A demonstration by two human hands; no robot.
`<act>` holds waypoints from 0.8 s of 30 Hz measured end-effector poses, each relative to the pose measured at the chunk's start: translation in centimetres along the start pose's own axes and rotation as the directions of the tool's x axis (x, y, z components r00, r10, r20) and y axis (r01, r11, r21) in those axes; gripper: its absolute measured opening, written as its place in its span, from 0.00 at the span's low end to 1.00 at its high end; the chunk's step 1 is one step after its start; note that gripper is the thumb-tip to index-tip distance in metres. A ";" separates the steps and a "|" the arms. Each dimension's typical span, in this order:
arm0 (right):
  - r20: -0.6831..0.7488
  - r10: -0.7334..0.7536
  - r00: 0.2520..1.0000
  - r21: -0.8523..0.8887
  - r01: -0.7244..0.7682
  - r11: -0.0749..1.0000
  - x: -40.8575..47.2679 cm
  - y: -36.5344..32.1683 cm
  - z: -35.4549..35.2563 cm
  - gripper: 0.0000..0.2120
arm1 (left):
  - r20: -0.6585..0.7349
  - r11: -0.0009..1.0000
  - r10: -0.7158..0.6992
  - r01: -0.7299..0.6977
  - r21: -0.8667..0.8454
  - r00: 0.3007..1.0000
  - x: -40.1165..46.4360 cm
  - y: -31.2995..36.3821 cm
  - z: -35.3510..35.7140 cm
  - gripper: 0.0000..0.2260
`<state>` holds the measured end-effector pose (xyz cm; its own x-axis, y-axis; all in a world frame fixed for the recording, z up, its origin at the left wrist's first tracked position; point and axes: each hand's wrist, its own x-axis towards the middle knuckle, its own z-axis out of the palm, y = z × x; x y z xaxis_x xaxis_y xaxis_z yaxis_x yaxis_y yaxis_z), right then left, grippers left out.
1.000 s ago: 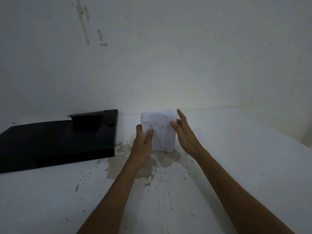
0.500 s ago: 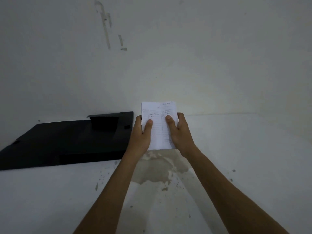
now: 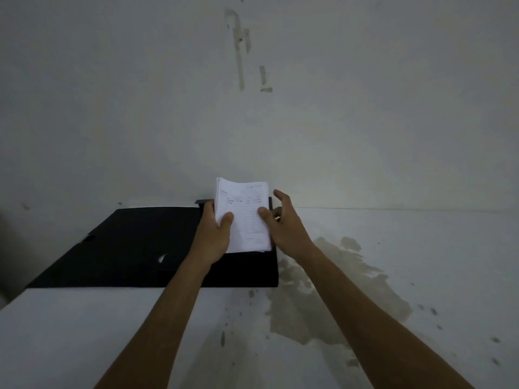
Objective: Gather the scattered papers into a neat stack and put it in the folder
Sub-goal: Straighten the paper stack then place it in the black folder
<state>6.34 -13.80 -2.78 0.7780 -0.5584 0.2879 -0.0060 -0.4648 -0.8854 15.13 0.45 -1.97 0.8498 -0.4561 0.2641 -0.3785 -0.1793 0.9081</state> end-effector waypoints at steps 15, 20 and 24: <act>-0.027 0.174 0.984 -0.038 -0.175 0.984 0.4 6.2 3.6 0.26 | 0.144 0.894 -0.315 0.243 0.376 0.938 9.6 -7.7 -0.7 0.20; -0.041 0.173 0.984 -0.049 -0.175 0.983 0.3 6.0 3.7 0.26 | 0.185 0.865 -0.287 0.171 0.471 0.940 9.7 -8.4 0.0 0.21; -0.050 0.166 0.985 -0.044 -0.169 0.985 0.2 5.9 3.7 0.26 | 0.089 0.844 -0.228 0.151 0.514 0.970 9.5 -8.6 -0.1 0.17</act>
<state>8.81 -14.05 -9.28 0.7339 -0.6615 0.1544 -0.1646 -0.3937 -0.9044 26.49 -2.26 -7.23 0.8776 -0.4790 0.0200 -0.3794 -0.6684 0.6397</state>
